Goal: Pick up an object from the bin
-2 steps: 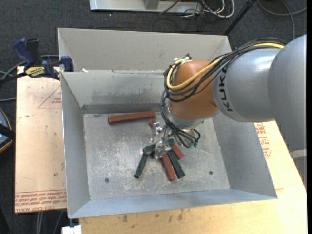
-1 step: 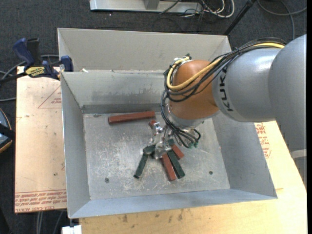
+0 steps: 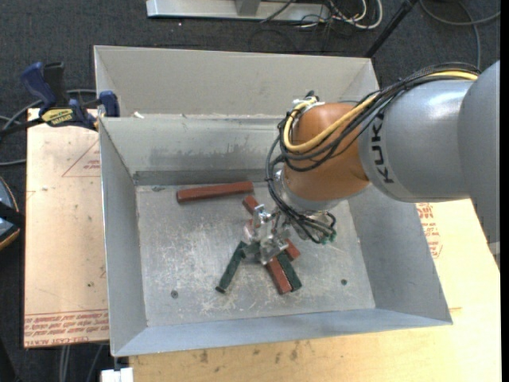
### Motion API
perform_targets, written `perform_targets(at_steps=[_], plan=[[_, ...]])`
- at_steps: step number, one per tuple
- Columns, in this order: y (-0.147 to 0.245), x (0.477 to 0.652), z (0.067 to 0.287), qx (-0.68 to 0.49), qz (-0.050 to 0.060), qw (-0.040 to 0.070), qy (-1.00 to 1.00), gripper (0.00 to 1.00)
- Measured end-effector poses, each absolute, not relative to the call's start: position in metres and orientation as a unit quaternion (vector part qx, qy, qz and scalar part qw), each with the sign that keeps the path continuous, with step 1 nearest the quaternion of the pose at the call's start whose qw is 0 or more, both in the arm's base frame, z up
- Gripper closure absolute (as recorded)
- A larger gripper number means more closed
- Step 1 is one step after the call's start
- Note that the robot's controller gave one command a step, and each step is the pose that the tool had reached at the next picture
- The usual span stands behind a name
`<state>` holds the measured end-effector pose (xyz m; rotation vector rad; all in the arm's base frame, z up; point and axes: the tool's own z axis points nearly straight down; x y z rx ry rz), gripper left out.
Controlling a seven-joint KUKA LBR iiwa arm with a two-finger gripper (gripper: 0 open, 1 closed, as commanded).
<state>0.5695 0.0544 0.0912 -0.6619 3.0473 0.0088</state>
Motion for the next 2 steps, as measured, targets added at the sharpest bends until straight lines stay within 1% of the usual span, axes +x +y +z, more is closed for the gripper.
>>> perform_targets(at_steps=[1, 2], plan=[[0.054, 0.568, 0.086, -0.216, 0.003, 0.013, 0.976, 1.0], [0.064, 0.578, 0.232, -0.152, 0.001, 0.003, 0.988, 1.0]])
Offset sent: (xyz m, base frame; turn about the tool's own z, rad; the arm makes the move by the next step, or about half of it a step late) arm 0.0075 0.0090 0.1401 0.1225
